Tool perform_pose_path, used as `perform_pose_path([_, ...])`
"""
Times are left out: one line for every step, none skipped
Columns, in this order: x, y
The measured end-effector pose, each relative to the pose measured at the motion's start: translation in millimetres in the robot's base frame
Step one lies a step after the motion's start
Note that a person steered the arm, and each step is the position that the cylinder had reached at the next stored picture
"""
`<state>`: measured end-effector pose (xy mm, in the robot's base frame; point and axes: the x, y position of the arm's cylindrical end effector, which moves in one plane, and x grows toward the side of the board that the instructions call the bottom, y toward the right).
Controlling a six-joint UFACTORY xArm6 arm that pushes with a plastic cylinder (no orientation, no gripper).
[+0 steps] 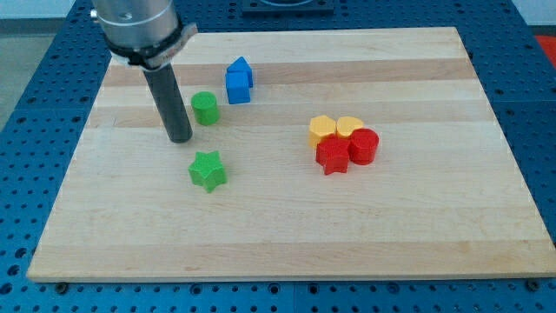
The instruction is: Move the green circle left to the blue triangle
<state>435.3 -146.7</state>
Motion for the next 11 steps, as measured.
perform_pose_path([-4.9,44.0])
perform_pose_path([-21.5,46.3])
perform_pose_path([-35.2,28.8])
perform_pose_path([-62.3,26.4])
perform_pose_path([-53.3,26.3])
perform_pose_path([-40.4,10.1])
perform_pose_path([-57.1,4.2])
perform_pose_path([-87.6,4.3])
perform_pose_path([-99.8,4.3])
perform_pose_path([-66.8,4.3])
perform_pose_path([-39.2,14.1])
